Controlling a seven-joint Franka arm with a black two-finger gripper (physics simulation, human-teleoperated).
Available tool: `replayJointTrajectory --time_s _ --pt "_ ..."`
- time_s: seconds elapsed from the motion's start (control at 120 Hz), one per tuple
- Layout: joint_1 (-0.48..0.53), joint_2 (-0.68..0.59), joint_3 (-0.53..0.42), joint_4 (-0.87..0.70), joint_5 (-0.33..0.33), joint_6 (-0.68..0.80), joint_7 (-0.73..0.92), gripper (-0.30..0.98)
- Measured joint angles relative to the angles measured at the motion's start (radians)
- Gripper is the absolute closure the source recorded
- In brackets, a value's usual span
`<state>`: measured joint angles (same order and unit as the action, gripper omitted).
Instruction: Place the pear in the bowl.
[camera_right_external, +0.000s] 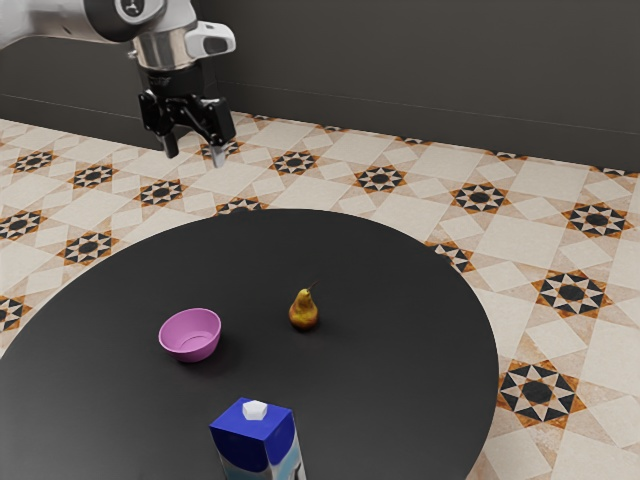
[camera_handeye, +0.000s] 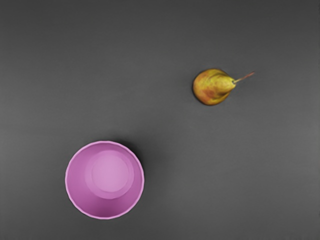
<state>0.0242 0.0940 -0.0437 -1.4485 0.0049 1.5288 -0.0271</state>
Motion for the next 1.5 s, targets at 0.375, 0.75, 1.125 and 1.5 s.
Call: replayJointTrajectory --time_s 0.375,0.75,1.125,1.5 --pt "0.002 0.005 -0.02 -0.09 0.004 0.113 -0.008 0.0" --pt "-0.003 0.106 -0.105 -0.395 0.003 0.573 -0.05 0.0" --pt "-0.006 0.196 -0.12 -0.527 0.005 0.904 -0.048 0.0" --pt "-0.004 0.321 -0.119 -0.512 0.011 1.09 -0.014 0.0"
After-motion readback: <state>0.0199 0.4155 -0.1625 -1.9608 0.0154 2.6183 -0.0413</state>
